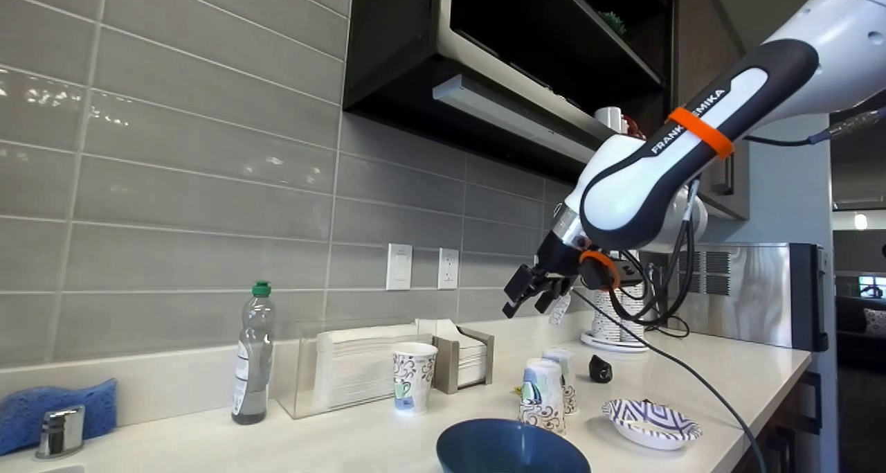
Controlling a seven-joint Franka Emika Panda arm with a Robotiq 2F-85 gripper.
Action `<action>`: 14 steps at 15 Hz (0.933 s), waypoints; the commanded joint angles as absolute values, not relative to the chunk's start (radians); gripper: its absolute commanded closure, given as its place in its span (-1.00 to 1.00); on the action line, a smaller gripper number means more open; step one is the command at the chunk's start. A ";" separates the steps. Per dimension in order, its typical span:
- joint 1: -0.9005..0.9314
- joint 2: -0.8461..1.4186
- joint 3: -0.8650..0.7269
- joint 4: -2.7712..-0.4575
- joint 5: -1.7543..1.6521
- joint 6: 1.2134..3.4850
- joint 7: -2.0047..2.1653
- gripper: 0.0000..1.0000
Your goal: Move the paper cup on the right slightly to the left and then turn the paper cup in the middle over
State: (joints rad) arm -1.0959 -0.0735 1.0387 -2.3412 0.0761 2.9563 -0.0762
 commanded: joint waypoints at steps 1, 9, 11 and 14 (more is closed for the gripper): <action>-1.020 -0.220 0.943 -2.313 0.287 2.793 -0.187 -1.00; -0.610 -0.422 0.428 -2.338 0.251 2.442 -0.178 -1.00; -0.464 -0.364 0.299 -2.316 0.153 2.472 -0.123 -1.00; -0.342 -0.369 0.179 -2.318 0.096 2.456 -0.093 -1.00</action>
